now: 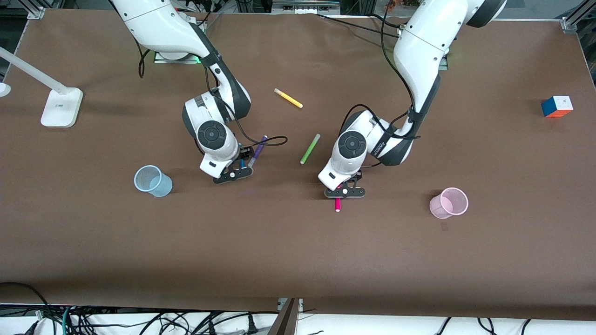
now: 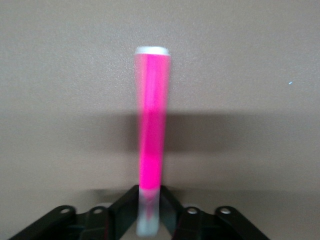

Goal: Place pink and blue markers in matching cups
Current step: 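Close the left gripper on pink while the right gripper closes on blue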

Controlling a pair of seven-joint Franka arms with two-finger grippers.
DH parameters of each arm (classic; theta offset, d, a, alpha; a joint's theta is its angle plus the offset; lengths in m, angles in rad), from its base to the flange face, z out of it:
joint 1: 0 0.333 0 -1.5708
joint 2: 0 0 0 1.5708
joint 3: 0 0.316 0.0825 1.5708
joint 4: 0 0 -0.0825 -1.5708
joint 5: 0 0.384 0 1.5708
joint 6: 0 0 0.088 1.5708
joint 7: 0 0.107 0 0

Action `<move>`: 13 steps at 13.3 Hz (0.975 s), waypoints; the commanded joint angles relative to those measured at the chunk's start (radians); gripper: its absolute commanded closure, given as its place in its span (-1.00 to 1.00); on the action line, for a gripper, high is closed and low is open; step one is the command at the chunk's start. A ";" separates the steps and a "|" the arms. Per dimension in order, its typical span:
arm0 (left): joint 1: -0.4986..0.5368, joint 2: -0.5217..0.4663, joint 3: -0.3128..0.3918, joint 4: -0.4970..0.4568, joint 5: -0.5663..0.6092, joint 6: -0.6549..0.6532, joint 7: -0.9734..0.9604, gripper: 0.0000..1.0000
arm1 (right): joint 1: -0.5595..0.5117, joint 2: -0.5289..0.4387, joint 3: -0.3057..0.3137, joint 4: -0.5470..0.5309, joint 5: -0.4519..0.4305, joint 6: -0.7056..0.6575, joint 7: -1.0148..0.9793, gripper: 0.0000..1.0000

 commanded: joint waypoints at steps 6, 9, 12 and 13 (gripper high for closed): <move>0.073 -0.166 0.025 0.037 0.121 -0.454 0.241 1.00 | 0.007 0.001 -0.006 -0.038 0.013 0.036 0.009 -0.23; 0.119 -0.173 0.033 0.131 0.122 -0.680 0.461 1.00 | 0.015 0.004 -0.006 -0.038 0.013 0.058 0.009 -0.21; 0.132 -0.167 0.033 0.137 0.119 -0.682 0.486 0.77 | 0.015 0.010 -0.006 -0.032 0.013 0.081 0.009 0.80; 0.139 -0.167 0.033 0.139 0.121 -0.676 0.495 -0.36 | 0.015 0.008 -0.006 -0.026 0.013 0.081 0.011 1.00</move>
